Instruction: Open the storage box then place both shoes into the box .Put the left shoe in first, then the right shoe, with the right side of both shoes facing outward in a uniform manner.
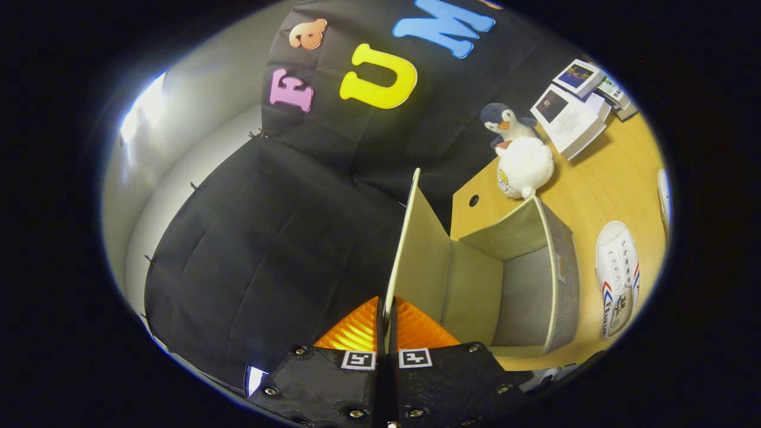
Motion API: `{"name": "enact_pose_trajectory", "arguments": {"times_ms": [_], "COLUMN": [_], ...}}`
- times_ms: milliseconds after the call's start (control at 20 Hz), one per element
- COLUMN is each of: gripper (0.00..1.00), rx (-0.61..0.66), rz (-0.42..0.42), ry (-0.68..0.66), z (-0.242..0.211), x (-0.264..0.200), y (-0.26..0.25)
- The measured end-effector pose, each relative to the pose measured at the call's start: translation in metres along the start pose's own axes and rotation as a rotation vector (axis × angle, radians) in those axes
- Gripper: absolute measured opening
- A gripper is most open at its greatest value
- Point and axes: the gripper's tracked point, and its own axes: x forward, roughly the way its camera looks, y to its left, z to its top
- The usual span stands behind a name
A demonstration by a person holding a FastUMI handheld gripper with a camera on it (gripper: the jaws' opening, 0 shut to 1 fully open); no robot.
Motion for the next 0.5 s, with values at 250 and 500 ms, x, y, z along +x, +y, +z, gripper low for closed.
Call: {"name": "enact_pose_trajectory", "arguments": {"times_ms": [250,500], "gripper": [0.00,0.00], "rx": [-0.054,-0.137], "rz": [-0.010,-0.023], "ry": [0.025,0.054], "z": [-0.016,-0.039], "x": [0.034,0.065], "y": [0.021,0.039]}}
